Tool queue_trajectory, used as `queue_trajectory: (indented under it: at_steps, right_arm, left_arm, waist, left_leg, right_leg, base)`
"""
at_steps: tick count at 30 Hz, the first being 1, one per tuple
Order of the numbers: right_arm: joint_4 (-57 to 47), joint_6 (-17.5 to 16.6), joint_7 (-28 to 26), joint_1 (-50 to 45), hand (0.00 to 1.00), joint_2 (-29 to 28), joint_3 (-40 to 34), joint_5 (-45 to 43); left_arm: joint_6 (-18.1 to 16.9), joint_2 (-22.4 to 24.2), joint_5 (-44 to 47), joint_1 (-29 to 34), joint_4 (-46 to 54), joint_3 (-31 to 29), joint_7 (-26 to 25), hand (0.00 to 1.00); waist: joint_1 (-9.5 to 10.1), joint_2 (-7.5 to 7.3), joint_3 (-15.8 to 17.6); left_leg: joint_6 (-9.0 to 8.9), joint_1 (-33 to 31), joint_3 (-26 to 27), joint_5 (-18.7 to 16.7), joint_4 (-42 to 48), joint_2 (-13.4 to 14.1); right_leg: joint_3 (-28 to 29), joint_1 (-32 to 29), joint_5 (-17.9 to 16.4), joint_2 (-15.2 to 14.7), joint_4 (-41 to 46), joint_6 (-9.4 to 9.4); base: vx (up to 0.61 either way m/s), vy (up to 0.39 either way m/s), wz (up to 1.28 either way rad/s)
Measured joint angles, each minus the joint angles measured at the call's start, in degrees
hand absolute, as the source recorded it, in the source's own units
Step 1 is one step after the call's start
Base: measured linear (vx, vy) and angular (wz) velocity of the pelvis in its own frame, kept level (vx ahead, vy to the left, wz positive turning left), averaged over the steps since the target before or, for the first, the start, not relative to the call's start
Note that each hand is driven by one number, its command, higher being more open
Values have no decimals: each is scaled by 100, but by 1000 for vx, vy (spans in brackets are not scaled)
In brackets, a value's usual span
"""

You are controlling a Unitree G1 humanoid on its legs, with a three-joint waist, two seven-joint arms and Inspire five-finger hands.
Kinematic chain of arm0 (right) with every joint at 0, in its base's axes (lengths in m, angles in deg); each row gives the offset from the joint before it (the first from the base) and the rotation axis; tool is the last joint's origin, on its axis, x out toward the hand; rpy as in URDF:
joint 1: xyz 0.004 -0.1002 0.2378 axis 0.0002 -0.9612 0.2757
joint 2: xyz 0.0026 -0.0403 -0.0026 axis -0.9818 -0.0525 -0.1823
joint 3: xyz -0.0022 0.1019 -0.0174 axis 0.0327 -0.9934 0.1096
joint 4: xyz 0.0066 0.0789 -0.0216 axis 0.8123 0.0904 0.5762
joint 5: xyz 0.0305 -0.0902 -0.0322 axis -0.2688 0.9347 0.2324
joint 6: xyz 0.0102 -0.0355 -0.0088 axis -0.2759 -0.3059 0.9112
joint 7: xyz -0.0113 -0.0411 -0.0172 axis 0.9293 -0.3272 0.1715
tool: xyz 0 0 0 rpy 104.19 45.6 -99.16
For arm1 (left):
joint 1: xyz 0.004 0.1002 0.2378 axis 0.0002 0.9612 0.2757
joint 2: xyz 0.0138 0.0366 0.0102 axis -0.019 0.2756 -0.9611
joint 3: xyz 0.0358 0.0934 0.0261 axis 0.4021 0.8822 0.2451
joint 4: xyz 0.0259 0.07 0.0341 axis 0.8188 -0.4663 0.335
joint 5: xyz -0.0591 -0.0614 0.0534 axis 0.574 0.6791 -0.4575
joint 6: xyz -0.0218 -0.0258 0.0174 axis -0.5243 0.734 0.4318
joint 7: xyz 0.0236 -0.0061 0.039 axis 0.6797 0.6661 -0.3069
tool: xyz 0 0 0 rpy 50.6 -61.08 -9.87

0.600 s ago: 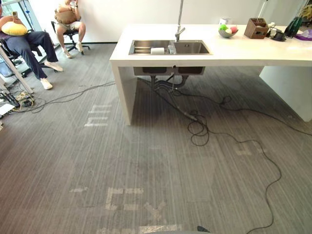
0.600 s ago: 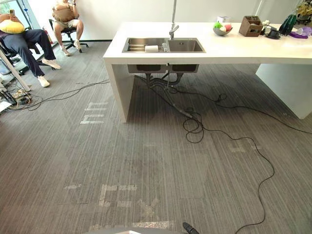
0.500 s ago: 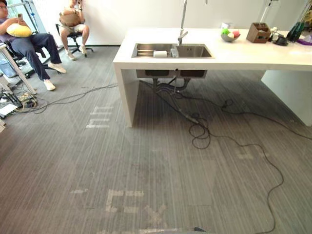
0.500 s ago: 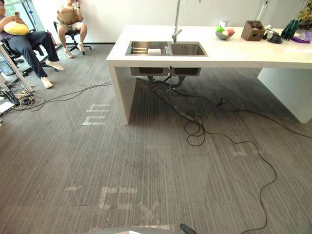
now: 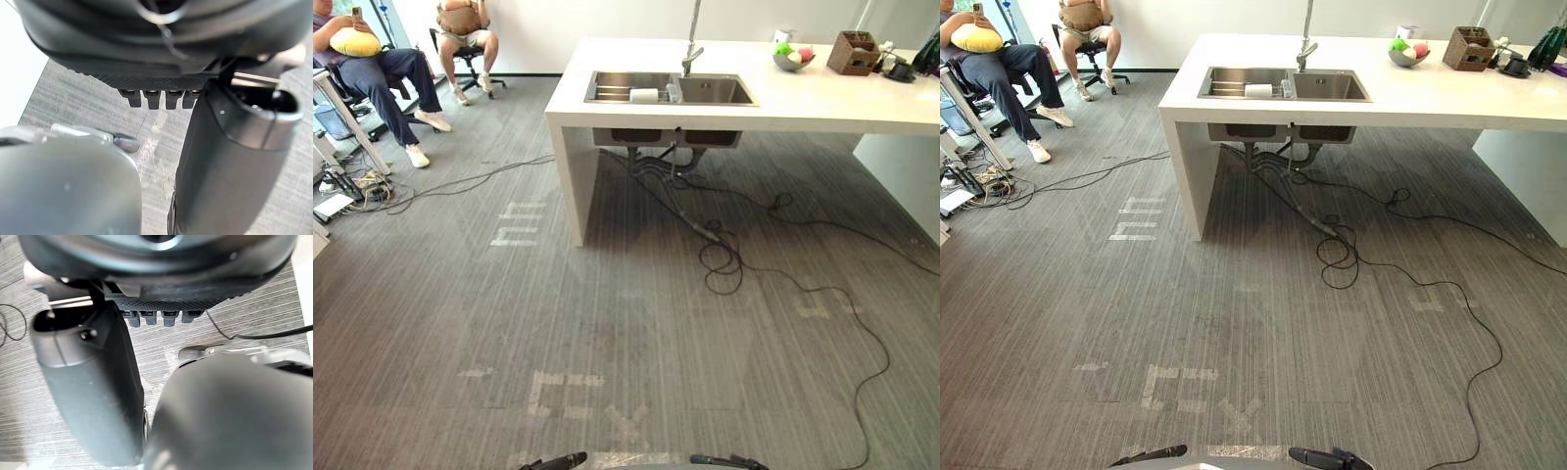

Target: Walk over to the sink, pick up the cup, carry it to the dishwasher, place the cup inside the dishwasher, then close the dishwasher door

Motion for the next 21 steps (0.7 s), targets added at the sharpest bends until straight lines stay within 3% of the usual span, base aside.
queue_trajectory:
  at_steps: [7,14,16,17,18,20,21]
  right_arm:
    - [108,-369,-28,-8,100,-20,65,-620]
    - [110,-679,23,-7,100,-73,71,-751]
    - [102,-720,48,-10,100,-78,62,-872]
    - [95,-769,112,-29,100,-87,59,-912]
    - [91,-781,135,-42,100,-102,59,-915]
    - [-24,-828,198,-131,100,-165,56,-1072]
    - [-38,-843,202,-118,100,-157,56,-1103]
  left_arm:
    - [-343,25,280,89,-117,-7,-42,100]
    - [-269,8,491,147,-114,-55,259,100]
    - [-253,-4,492,143,-112,-55,334,100]
    - [-242,-30,495,143,-106,-54,406,100]
    - [-239,-55,494,145,-104,-52,436,100]
    - [-243,-123,515,163,-88,-39,510,100]
    - [-253,-130,523,157,-74,-39,515,100]
  waist:
    - [1,-15,13]
    - [39,-38,68]
    - [33,-38,140]
    - [32,-72,185]
    - [32,-110,192]
    - [61,-244,280]
    - [81,-255,323]
  left_leg:
    - [29,40,-162,31,-2,-31]
    - [73,159,-240,67,-4,-72]
    - [57,243,-258,50,-4,-86]
    - [155,317,-270,-38,-1,-142]
    - [182,335,-269,-57,3,-181]
    - [350,367,-272,-172,76,-390]
    - [388,385,-266,-194,81,-433]
  right_leg:
    - [-155,99,-22,-30,3,33]
    - [-185,186,-75,-85,133,75]
    - [-206,104,-292,-137,503,107]
    - [-251,-137,-708,-270,1206,199]
    - [-283,-252,-889,-363,1510,283]
    - [-334,-659,-1398,-766,2694,733]
    - [-273,-831,-1393,-842,3091,718]
  base:
    - [-37,-5,12]
    - [-60,2,5]
    - [-63,8,8]
    - [-54,18,18]
    - [-39,37,34]
    - [-2,57,28]
    - [18,64,8]
